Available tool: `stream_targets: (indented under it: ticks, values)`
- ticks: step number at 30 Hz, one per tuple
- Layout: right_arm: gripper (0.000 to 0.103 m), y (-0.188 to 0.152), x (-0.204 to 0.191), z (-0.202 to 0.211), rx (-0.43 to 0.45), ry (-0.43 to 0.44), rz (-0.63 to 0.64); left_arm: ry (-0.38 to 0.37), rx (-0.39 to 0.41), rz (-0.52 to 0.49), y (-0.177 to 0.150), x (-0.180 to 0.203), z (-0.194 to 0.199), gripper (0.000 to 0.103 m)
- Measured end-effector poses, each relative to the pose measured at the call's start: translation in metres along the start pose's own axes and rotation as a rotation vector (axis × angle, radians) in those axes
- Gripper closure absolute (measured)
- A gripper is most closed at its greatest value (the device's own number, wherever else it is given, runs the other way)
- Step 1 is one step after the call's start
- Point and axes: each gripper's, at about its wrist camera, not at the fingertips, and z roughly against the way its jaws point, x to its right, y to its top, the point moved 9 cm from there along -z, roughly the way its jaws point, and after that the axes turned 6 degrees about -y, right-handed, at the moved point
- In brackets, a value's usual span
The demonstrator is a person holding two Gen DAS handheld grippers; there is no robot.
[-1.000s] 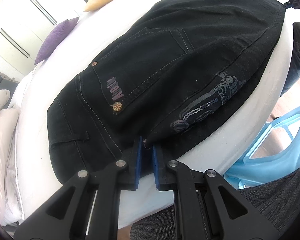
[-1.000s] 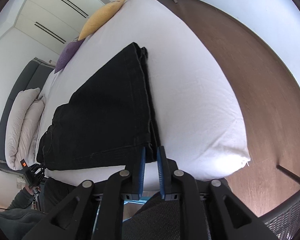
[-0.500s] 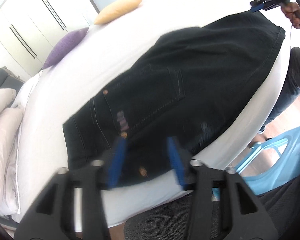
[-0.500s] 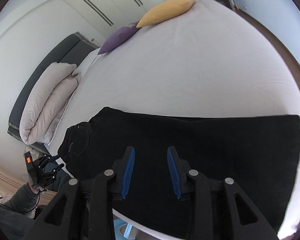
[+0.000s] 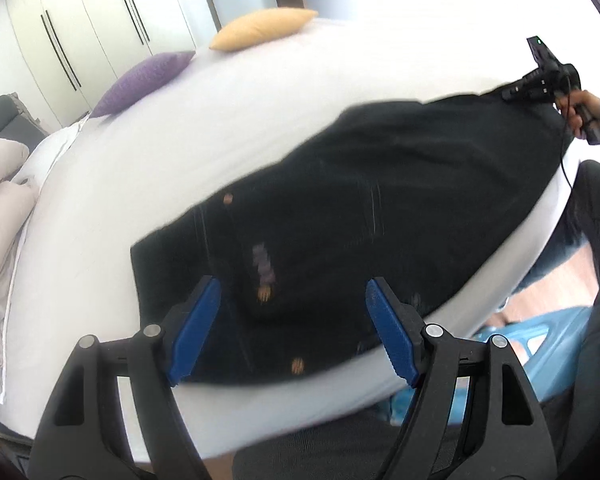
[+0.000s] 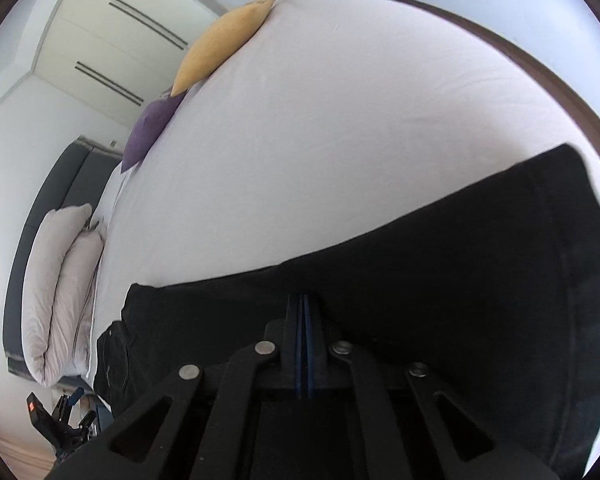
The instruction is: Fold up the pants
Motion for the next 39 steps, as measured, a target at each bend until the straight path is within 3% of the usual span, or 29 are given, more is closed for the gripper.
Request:
stream_targets:
  ticks: [1, 4, 6, 8, 14, 17, 21, 26, 28, 30, 35, 39]
  values:
    - [0.091, 0.000, -0.016, 0.004, 0.010, 0.026, 0.035, -0.020, 0.025, 0.007, 0.018, 0.000, -0.007, 0.029]
    - [0.071, -0.013, -0.091, 0.000, -0.053, 0.137, 0.208, -0.073, 0.077, 0.032, 0.060, -0.005, -0.036, 0.029]
    - [0.062, -0.027, -0.147, -0.013, -0.103, 0.196, 0.343, -0.095, 0.058, 0.056, 0.075, -0.012, -0.065, 0.029]
    - [0.060, -0.039, -0.197, -0.035, -0.157, 0.245, 0.445, -0.103, 0.032, 0.074, 0.082, -0.016, -0.088, 0.030]
    - [0.054, -0.055, -0.286, -0.101, -0.252, 0.183, 0.721, -0.068, -0.046, 0.083, 0.054, -0.026, -0.116, 0.031]
    - [0.053, -0.055, -0.303, -0.129, -0.270, 0.088, 0.859, -0.073, -0.031, 0.118, 0.037, -0.028, -0.116, 0.031]
    - [0.046, -0.043, -0.306, -0.156, -0.322, 0.006, 0.918, -0.084, -0.001, 0.148, 0.019, -0.031, -0.114, 0.031]
    - [0.046, -0.053, -0.307, -0.179, -0.400, -0.037, 0.992, -0.088, 0.025, 0.150, 0.019, -0.031, -0.118, 0.031]
    - [0.053, -0.059, -0.307, -0.184, -0.401, -0.060, 1.052, -0.088, 0.030, 0.154, 0.020, -0.036, -0.123, 0.030]
    - [0.091, -0.058, -0.308, -0.192, -0.383, -0.109, 1.088, -0.087, 0.033, 0.155, 0.018, -0.033, -0.122, 0.030]
    - [0.097, -0.050, -0.305, -0.198, -0.328, -0.132, 1.051, -0.072, 0.041, 0.163, 0.017, -0.036, -0.125, 0.029]
    - [0.103, -0.026, -0.292, -0.193, -0.239, -0.158, 0.907, -0.055, 0.049, 0.181, 0.014, -0.038, -0.125, 0.029]
